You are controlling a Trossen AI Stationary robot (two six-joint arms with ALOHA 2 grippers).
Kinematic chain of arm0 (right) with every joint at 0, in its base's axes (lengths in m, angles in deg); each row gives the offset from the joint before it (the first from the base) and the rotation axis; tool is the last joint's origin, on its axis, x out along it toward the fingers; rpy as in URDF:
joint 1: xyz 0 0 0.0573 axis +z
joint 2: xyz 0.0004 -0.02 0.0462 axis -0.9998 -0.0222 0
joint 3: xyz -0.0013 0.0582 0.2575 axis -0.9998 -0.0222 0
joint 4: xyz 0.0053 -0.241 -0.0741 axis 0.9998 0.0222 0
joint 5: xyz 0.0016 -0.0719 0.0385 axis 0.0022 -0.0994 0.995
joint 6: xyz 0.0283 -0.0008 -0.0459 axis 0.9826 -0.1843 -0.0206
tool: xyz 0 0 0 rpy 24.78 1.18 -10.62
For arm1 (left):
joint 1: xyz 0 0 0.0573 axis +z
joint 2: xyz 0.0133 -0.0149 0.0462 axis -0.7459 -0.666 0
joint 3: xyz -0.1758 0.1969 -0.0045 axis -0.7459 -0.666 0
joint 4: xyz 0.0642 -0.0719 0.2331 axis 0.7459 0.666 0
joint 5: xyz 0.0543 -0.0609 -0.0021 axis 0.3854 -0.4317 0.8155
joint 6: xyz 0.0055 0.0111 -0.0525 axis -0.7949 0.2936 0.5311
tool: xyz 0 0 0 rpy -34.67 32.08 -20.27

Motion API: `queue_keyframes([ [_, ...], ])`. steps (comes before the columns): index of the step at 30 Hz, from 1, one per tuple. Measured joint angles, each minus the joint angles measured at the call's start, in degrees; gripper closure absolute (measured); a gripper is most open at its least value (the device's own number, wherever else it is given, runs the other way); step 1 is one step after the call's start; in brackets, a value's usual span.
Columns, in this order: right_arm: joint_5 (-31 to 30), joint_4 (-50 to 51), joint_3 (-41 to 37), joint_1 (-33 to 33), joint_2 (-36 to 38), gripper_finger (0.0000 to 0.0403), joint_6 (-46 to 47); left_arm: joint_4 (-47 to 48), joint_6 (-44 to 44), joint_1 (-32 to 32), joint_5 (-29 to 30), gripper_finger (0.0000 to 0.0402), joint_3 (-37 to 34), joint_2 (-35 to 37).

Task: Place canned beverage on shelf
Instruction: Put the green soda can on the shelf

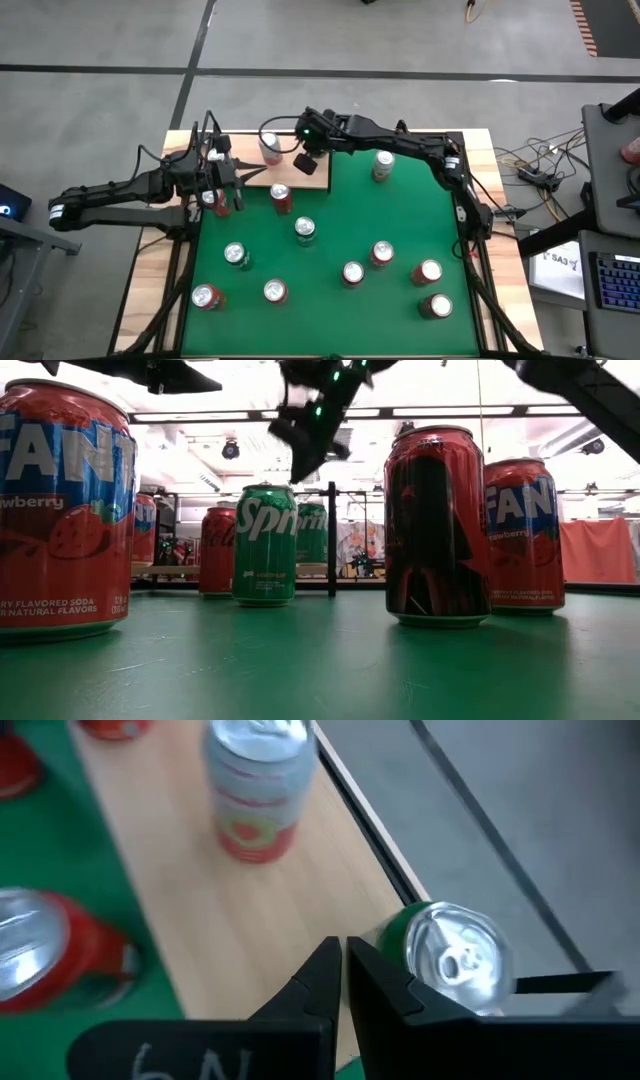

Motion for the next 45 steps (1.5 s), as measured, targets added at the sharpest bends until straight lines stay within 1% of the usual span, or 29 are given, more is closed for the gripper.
queue_keyframes([
  [4, 0.1, 4.0, 0.0, 2.2, 3.5, 0.0390, -2.4, 0.0, 2.8, 0.0, 0.0, 0.0402, 0.0, 0.0],
  [11, 0.5, 13.2, -0.2, 6.9, 11.0, 0.0390, -5.4, 0.1, 11.4, 0.0, 0.0, 0.0402, 0.0, 0.0],
  [15, 0.5, 13.5, -3.1, 9.7, 16.0, 0.0390, -6.2, -0.1, 16.7, -0.1, -0.6, 0.0402, 0.0, 0.0],
  [18, 0.5, 9.9, -9.1, 11.7, 21.1, 0.0390, -7.4, -0.4, 20.1, -0.1, -3.5, 0.0402, 0.0, -0.2],
  [23, 0.5, -3.4, -25.0, 13.8, 30.2, 0.0390, -9.0, -4.9, 23.3, -0.6, -8.0, 0.0402, 0.0, -3.0],
  [30, 0.5, -18.1, -44.7, 13.7, 40.2, 0.0390, -10.4, -14.2, 23.3, -0.8, -8.0, 0.0402, 0.0, -12.1],
  [33, 0.5, -24.2, -51.5, 13.4, 43.7, 0.0390, -11.7, -16.1, 21.4, -0.8, -5.9, 0.0402, 1.5, -16.9],
  [37, 0.5, -30.0, -58.0, 13.1, 48.0, 0.0390, -12.1, -16.3, 17.8, -0.5, 1.7, 0.0402, 4.8, -23.1],
  [39, 0.5, -32.7, -60.3, 13.0, 49.7, 0.0390, -12.0, -16.0, 16.0, 0.0, 4.4, 0.0402, 6.7, -26.3],
  [45, 0.5, -37.1, -64.1, 13.0, 53.2, 0.0390, -10.7, -7.9, 13.7, 3.2, 5.1, 0.0402, 14.0, -35.2],
])
